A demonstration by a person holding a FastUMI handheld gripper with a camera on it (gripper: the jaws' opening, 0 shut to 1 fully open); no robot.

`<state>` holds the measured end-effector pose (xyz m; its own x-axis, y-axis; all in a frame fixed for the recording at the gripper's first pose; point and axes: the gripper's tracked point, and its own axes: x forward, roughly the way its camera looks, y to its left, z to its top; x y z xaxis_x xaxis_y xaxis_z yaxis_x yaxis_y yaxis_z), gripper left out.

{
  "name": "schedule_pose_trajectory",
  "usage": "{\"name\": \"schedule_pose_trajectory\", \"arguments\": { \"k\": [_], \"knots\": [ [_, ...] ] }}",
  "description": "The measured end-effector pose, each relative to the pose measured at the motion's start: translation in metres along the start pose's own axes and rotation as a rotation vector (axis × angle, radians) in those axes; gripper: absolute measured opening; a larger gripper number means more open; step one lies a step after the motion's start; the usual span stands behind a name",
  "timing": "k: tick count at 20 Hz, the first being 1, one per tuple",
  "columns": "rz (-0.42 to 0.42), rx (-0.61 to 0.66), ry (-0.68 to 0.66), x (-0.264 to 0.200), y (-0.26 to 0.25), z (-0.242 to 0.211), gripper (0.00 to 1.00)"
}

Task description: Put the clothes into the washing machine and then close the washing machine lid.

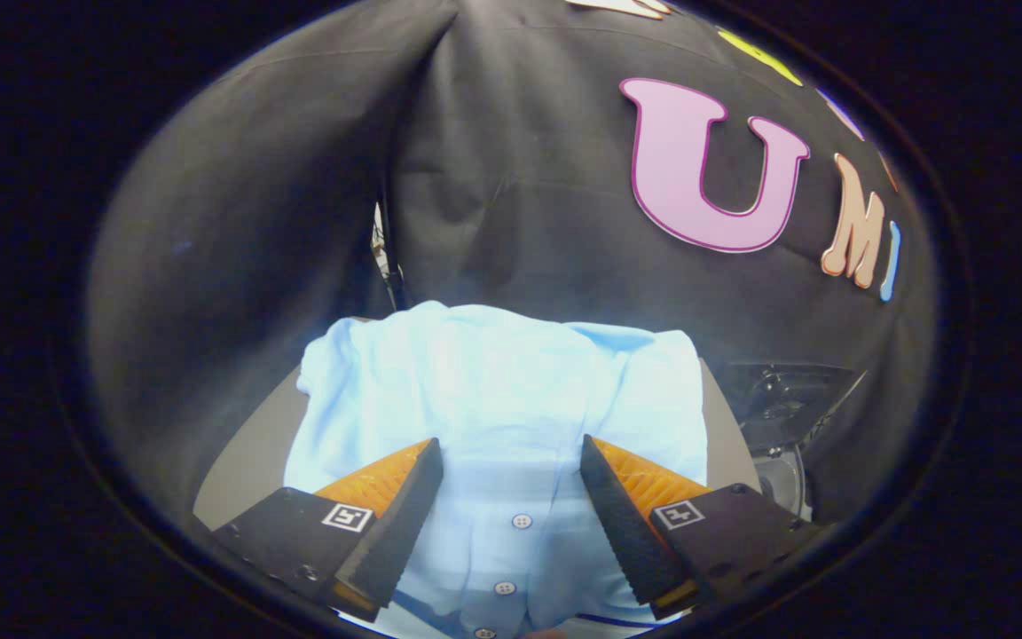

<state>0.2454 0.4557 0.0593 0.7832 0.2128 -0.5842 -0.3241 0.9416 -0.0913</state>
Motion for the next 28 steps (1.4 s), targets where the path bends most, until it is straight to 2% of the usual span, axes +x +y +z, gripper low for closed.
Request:
{"name": "schedule_pose_trajectory", "arguments": {
  "k": [3, 5, 6, 8, 9, 11, 13, 17, 21, 25, 28],
  "knots": [
    [0.045, 0.056, 0.039, 0.004, 0.006, -0.004, 0.99],
    [0.073, -0.005, 0.032, 0.010, 0.000, -0.002, 0.98],
    [0.065, 0.007, 0.032, 0.012, -0.004, -0.001, 0.74],
    [0.097, -0.051, 0.039, 0.010, -0.002, -0.003, 0.25],
    [0.138, -0.075, 0.030, 0.007, -0.001, -0.001, 0.25],
    [0.208, 0.012, 0.027, -0.002, 0.006, -0.001, 0.06],
    [0.277, 0.098, -0.014, -0.009, 0.007, 0.008, 0.06],
    [0.335, 0.069, -0.147, -0.065, -0.009, 0.041, 0.06],
    [0.311, 0.038, -0.255, -0.112, -0.049, 0.077, 0.06],
    [0.286, 0.105, -0.318, -0.141, -0.113, 0.096, 0.06],
    [0.208, 0.147, -0.344, -0.146, -0.167, 0.098, 0.06]
  ]
}}
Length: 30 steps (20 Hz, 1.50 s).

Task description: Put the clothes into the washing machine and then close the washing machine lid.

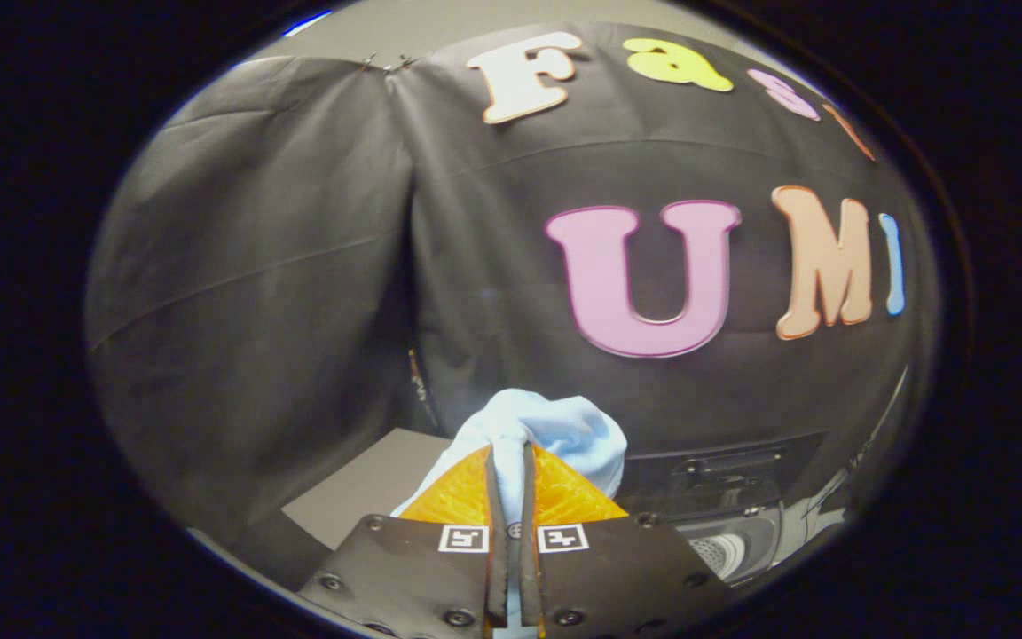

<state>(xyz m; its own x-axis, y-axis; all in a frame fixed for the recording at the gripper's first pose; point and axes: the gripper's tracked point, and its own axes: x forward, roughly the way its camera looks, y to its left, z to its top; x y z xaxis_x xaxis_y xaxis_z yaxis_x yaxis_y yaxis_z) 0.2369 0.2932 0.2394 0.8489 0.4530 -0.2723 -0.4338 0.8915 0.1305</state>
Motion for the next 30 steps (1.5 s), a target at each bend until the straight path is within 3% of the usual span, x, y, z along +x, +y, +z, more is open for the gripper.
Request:
{"name": "schedule_pose_trajectory", "arguments": {
  "k": [8, 12, 20, 30],
  "knots": [
    [-0.242, -0.005, -0.063, -0.048, -0.138, 0.014, 0.06],
    [-0.307, 0.034, -0.107, -0.063, -0.187, -0.005, 0.05],
    [-0.354, 0.175, -0.019, -0.043, -0.265, -0.113, 0.06],
    [-0.311, 0.240, 0.227, 0.013, -0.275, -0.275, 0.06]
  ]
}}
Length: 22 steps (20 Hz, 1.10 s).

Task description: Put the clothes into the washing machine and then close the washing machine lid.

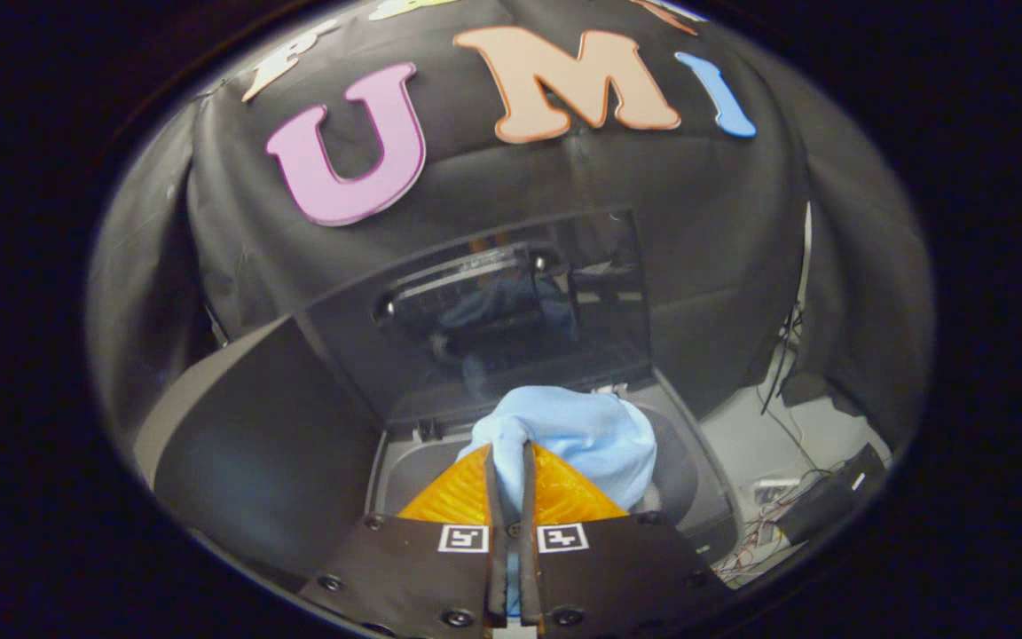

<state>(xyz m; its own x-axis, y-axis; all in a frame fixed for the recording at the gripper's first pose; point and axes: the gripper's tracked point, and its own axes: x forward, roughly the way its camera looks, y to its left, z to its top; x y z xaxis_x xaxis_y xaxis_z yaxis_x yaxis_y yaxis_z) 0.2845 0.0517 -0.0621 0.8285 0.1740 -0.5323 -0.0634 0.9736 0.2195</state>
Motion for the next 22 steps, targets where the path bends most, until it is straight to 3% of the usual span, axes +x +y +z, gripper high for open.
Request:
{"name": "schedule_pose_trajectory", "arguments": {
  "k": [7, 13, 14, 22],
  "knots": [
    [0.008, -0.054, 0.104, 0.039, 0.010, -0.059, 0.10],
    [-0.060, -0.089, 0.149, 0.055, 0.003, -0.079, 0.15],
    [-0.075, -0.090, 0.146, 0.056, 0.002, -0.078, 0.20],
    [-0.145, -0.160, 0.059, 0.049, 0.003, -0.047, 0.87]
  ]
}}
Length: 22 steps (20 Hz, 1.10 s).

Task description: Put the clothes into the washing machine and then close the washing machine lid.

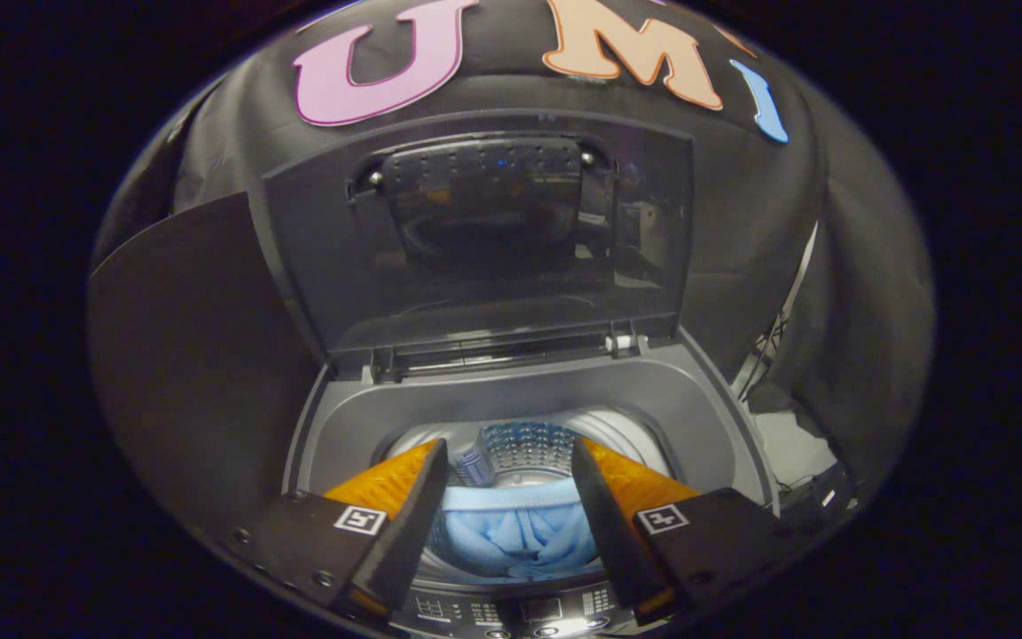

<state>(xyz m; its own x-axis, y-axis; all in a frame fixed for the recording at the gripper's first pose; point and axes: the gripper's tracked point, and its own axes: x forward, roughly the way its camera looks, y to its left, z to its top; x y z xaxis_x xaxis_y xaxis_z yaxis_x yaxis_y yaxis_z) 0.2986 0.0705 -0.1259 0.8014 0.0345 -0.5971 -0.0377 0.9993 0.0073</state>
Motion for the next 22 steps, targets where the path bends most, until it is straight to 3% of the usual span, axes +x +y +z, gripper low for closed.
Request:
{"name": "schedule_pose_trajectory", "arguments": {
  "k": [4, 7, 14, 18, 22],
  "knots": [
    [-0.072, 0.021, -0.100, -0.022, -0.011, 0.031, 0.98],
    [-0.116, 0.060, -0.199, -0.037, -0.021, 0.063, 0.97],
    [-0.083, 0.065, -0.552, -0.090, -0.006, 0.175, 0.96],
    [0.006, 0.018, -0.630, -0.100, 0.022, 0.222, 0.96],
    [-0.035, 0.031, -0.704, -0.085, 0.021, 0.274, 0.96]
  ]
}}
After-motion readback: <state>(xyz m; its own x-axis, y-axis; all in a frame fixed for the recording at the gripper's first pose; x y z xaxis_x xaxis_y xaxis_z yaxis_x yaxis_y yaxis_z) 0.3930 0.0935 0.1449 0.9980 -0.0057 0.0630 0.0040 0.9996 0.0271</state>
